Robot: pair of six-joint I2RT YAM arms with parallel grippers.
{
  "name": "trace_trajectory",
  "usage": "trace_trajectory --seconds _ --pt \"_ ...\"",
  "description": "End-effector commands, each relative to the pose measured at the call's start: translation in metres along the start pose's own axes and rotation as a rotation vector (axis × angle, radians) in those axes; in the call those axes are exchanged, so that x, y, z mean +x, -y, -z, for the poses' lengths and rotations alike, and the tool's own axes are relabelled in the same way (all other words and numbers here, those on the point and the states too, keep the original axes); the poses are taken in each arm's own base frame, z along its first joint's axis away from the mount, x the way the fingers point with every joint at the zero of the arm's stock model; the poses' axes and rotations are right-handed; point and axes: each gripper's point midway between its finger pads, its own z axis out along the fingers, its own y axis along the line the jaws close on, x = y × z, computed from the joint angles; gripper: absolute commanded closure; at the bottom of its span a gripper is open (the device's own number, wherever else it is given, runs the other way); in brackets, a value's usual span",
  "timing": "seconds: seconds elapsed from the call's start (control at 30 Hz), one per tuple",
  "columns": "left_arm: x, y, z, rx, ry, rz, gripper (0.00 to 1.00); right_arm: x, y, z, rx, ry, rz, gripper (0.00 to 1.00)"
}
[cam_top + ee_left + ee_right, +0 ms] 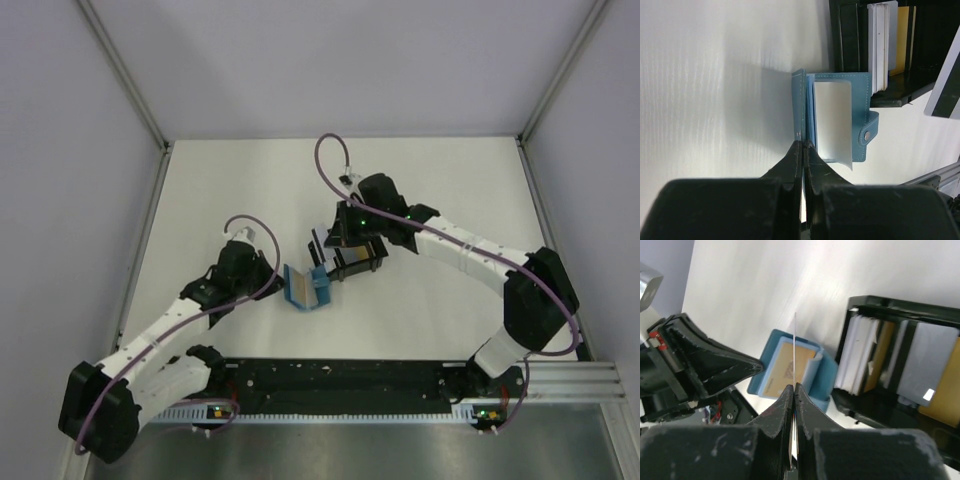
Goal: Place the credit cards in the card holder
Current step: Turn over the card slot in the card holder.
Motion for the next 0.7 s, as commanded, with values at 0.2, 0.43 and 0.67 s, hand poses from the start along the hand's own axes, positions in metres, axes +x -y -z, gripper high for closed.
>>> trace_trajectory --seconds 0.2,0.43,0.67 --pt "0.004 -0.002 0.011 0.008 0.01 0.006 1.0 0.036 -0.059 -0.028 -0.033 0.033 -0.041 1.0" --pt "0.028 -0.021 0.001 0.011 -0.006 0.075 1.0 0.059 -0.063 -0.049 0.047 0.109 -0.075 1.0" --pt "0.04 -0.032 0.0 0.005 -0.017 0.084 1.0 0.078 -0.065 -0.06 0.053 0.105 -0.079 1.0"
